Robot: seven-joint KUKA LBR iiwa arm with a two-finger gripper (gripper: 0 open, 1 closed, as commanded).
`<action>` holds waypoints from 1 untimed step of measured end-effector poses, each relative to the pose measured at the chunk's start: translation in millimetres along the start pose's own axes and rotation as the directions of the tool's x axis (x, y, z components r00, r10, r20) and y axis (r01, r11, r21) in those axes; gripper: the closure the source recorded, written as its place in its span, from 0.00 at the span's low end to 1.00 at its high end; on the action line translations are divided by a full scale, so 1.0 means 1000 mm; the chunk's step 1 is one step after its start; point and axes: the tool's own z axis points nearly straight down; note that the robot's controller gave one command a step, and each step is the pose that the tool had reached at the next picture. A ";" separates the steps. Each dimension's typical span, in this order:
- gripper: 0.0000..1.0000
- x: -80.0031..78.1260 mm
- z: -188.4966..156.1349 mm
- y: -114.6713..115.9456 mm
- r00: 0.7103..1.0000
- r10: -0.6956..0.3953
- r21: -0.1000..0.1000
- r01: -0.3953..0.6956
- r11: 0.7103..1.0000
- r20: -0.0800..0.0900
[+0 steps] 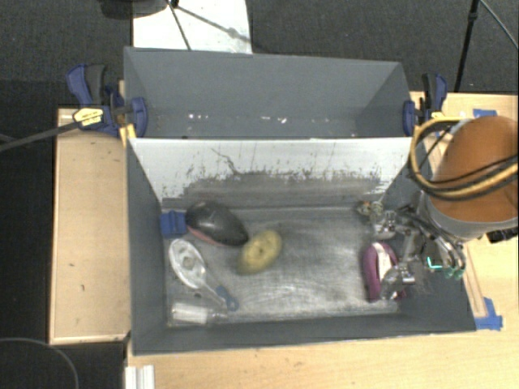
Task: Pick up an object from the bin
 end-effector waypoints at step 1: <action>0.00 -0.013 0.094 -0.050 0.990 -0.137 0.003 0.136 0.991 0.028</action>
Offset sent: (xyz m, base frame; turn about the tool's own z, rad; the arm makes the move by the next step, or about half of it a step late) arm 0.0051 -0.0607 -0.1158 -0.1369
